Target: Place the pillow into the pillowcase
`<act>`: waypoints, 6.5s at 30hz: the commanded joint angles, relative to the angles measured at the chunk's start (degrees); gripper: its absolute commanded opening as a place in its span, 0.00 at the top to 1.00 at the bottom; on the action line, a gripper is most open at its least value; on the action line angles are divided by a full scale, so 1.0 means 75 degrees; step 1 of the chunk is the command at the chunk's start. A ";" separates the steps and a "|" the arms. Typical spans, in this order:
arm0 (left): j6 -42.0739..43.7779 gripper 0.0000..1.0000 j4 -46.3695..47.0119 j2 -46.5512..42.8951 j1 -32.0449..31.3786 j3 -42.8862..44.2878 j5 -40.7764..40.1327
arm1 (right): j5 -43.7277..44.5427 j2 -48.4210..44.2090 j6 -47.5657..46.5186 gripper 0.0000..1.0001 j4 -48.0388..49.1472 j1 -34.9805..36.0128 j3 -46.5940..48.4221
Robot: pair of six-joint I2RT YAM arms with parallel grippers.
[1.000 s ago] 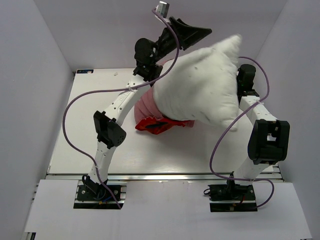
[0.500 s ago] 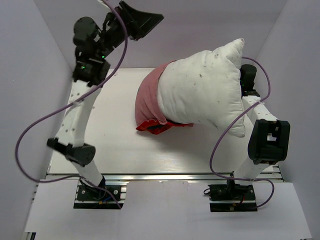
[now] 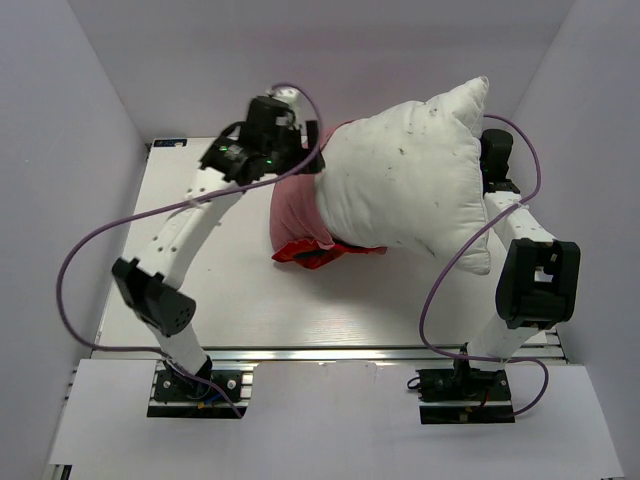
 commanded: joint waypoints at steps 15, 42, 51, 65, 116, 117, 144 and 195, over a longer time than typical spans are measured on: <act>0.1097 0.26 -0.0786 0.0635 -0.1265 -0.0007 -0.4184 | 0.0045 -0.0227 -0.0079 1.00 0.0205 0.0054 0.0180; -0.0775 1.00 0.0912 0.0329 0.0196 0.2250 0.0862 | -0.1055 -0.0695 -0.0665 1.00 -0.0567 0.0604 0.3068; -0.3962 1.00 0.3678 0.0457 0.3079 0.2816 0.3185 | -0.1724 -0.1410 -0.0397 1.00 0.0250 0.2033 0.4703; -0.5964 1.00 0.4113 -0.0033 0.2707 0.2849 0.4300 | 0.1914 0.0923 0.0484 1.00 -0.0848 0.1060 0.8011; -0.8734 1.00 0.6173 0.1468 0.3072 0.3100 0.4977 | 0.4041 -0.1658 -0.5449 1.00 0.0075 0.5642 0.5042; -0.8711 1.00 0.6280 0.1293 0.2932 0.2727 0.5072 | 0.4076 -0.1146 -0.5156 1.00 0.0076 0.5098 0.5357; -0.7679 1.00 0.6082 0.0210 0.3575 0.1806 0.4980 | 0.3315 -0.1065 -0.3743 1.00 -0.1027 0.4617 0.6447; -0.5926 1.00 0.6673 -0.1066 0.1512 0.0389 0.5028 | 0.4000 -0.0084 -0.4100 1.00 -0.1178 0.2477 0.8231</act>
